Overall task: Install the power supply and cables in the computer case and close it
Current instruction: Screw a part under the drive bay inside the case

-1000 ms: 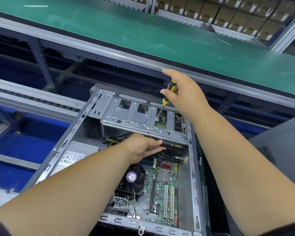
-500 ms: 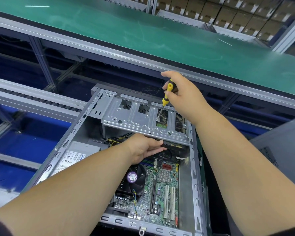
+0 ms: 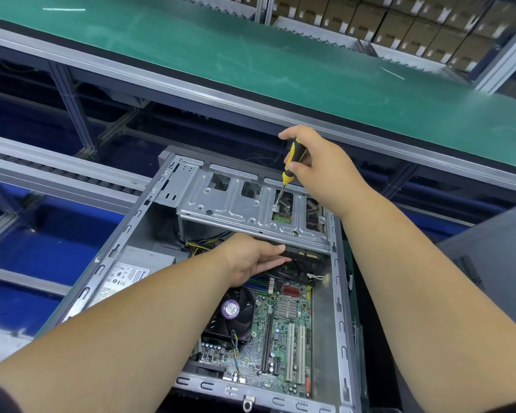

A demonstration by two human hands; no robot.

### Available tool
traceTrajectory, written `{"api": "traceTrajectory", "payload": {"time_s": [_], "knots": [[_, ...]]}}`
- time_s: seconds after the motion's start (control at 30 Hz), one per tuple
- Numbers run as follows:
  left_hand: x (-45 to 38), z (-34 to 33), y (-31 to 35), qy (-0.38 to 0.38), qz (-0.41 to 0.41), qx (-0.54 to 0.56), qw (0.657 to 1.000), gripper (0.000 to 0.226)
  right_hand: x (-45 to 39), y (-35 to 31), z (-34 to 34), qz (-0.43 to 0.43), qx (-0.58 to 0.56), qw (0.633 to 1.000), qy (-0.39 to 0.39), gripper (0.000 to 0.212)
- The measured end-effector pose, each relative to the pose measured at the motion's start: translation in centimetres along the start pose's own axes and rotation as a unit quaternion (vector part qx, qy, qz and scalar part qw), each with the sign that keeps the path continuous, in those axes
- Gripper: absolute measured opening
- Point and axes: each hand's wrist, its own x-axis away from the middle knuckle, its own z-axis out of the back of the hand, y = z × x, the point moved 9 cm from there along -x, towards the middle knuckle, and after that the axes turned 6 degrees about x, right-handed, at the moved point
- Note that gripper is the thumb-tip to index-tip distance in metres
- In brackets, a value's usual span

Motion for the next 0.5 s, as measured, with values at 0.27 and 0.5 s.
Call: {"api": "traceTrajectory", "payload": {"time_s": [0.27, 0.5], "knots": [[-0.09, 0.07, -0.03, -0.002, -0.001, -0.005, 1.0, 0.011, -0.13, -0.19, 0.22, -0.001, -0.006, 1.0, 0.025, 0.031], [-0.1, 0.12, -0.05, -0.003, 0.002, -0.006, 1.0, 0.016, 0.05, 0.41, 0.55, -0.016, -0.009, 0.999, 0.042, 0.029]]}}
